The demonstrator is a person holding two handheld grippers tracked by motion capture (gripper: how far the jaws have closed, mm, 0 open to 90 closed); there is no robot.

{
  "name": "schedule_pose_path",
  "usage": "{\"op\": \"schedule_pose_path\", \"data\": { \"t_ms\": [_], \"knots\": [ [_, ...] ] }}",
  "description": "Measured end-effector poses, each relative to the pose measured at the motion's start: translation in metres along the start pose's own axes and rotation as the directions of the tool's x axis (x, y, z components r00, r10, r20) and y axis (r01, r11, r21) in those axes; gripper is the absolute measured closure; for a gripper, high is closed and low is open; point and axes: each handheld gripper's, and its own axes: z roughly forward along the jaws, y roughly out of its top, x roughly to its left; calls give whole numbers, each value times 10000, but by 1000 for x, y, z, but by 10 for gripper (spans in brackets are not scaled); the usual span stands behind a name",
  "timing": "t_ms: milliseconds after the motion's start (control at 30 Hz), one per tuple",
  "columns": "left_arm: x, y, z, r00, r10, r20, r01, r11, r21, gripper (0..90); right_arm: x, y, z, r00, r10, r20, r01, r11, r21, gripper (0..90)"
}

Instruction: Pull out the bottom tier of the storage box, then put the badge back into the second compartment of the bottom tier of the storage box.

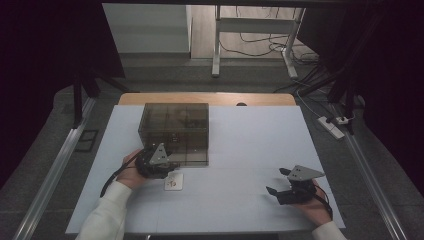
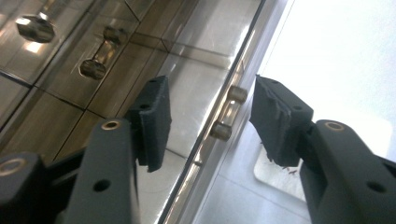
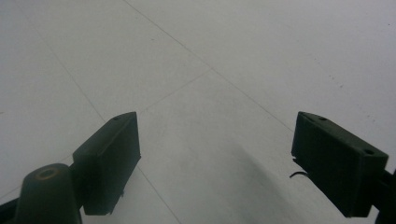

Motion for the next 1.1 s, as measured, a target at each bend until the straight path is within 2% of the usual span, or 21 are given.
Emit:
{"op": "schedule_pose_path", "data": {
  "t_ms": [267, 400, 467, 533, 733, 967, 1100],
  "knots": [
    [4, 0, -7, 9987, -408, 317, 420, 9984, -377, 401, -1, 1, 1, 10000, 44, -7, -44, 10000, -88, 150],
    [9, -2, -17, 9919, -905, 896, 978, 9919, -809, 386, -1, 1, 0, 10000, 88, -14, -88, 9999, -149, 150],
    [9, -3, -22, 9892, -996, 1079, 1093, 9902, -873, 371, -1, 1, 0, 10000, 93, -30, -93, 9998, -160, 150],
    [7, -3, -25, 9887, -943, 1162, 1038, 9915, -789, 366, -1, 1, 1, 10000, 51, -15, -51, 9999, -123, 150],
    [-3, 0, -32, 9945, -463, 944, 507, 9977, -448, 357, 0, 4, 3, 9999, -36, -107, 35, 9999, -127, 150],
    [-11, 7, -35, 9911, 29, 1327, 33, 9989, -464, 344, 0, 5, 2, 10000, -35, -80, 34, 9999, -152, 150],
    [-15, 8, -33, 9881, 235, 1523, -200, 9995, -243, 335, 0, 5, 1, 10000, 16, -99, -18, 9996, -269, 150]
  ]
}}
